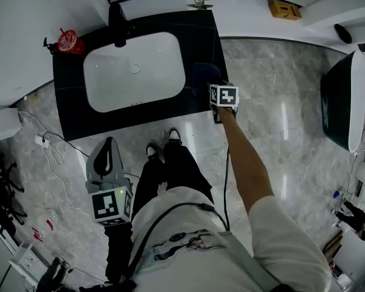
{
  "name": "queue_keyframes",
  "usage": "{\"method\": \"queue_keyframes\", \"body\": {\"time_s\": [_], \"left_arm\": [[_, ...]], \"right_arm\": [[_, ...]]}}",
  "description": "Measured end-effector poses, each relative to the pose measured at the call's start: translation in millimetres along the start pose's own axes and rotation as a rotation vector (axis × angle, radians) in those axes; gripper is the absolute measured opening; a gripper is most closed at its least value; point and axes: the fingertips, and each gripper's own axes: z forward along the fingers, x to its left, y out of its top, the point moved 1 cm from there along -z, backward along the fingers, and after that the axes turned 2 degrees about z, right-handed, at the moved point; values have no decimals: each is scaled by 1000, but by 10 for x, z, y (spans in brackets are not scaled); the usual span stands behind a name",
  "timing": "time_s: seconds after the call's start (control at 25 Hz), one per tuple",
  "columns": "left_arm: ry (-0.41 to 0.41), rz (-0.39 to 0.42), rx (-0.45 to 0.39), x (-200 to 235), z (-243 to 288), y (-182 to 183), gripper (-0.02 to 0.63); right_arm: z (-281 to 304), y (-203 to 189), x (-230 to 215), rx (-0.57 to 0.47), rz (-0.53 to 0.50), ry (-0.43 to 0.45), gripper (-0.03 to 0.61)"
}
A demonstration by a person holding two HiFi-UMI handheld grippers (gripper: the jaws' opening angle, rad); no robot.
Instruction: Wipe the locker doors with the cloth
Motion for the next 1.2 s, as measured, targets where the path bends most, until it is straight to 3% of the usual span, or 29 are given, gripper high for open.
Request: {"method": "queue_keyframes", "body": {"time_s": [0.12, 0.28, 0.8, 1.2], "left_arm": [[8, 4, 19, -17, 31, -27, 3], [11, 3, 25, -102, 42, -54, 3], [13, -15, -30, -348, -83, -87, 3], [-32, -2, -115, -346, -628, -340, 3]], "right_arm": [[78, 6, 90, 9, 1, 36, 110], [44, 4, 132, -13, -5, 68, 77], [-1013, 71, 696, -279, -62, 262, 75], [-2018, -319, 1288, -428, -98, 318, 75]]}}
